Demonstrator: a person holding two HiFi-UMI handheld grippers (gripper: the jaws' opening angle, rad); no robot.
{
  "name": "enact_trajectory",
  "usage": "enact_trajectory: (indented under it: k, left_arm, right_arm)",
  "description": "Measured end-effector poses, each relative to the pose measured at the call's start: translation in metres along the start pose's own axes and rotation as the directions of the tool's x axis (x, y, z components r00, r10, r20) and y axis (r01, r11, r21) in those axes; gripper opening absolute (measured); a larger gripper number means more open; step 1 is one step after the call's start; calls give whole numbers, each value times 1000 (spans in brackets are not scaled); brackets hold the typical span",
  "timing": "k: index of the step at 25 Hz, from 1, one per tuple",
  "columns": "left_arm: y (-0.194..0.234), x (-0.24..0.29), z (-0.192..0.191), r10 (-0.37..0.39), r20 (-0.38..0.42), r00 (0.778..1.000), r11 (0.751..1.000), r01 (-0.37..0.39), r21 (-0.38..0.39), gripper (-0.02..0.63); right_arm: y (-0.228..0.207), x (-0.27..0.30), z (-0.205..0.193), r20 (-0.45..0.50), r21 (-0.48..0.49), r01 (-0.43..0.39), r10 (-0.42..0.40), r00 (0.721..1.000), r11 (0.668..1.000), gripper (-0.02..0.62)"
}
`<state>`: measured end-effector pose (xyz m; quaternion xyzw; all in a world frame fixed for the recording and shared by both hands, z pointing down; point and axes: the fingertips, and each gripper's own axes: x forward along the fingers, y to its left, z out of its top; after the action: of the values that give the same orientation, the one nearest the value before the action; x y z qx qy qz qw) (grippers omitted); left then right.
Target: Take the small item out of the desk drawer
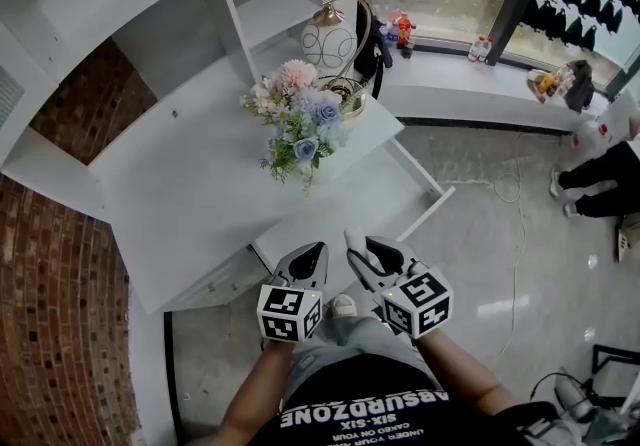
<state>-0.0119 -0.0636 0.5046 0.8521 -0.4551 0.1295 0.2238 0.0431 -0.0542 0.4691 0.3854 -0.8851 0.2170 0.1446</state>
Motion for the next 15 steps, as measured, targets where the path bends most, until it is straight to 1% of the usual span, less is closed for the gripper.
enact_trajectory:
  k: [15]
  left_arm:
    - [3,-9,-5,15,7,1000,1000,-15,-12,3]
  right_arm:
    - [7,0,-4,-6,-9,1,-1,1000,1000,129]
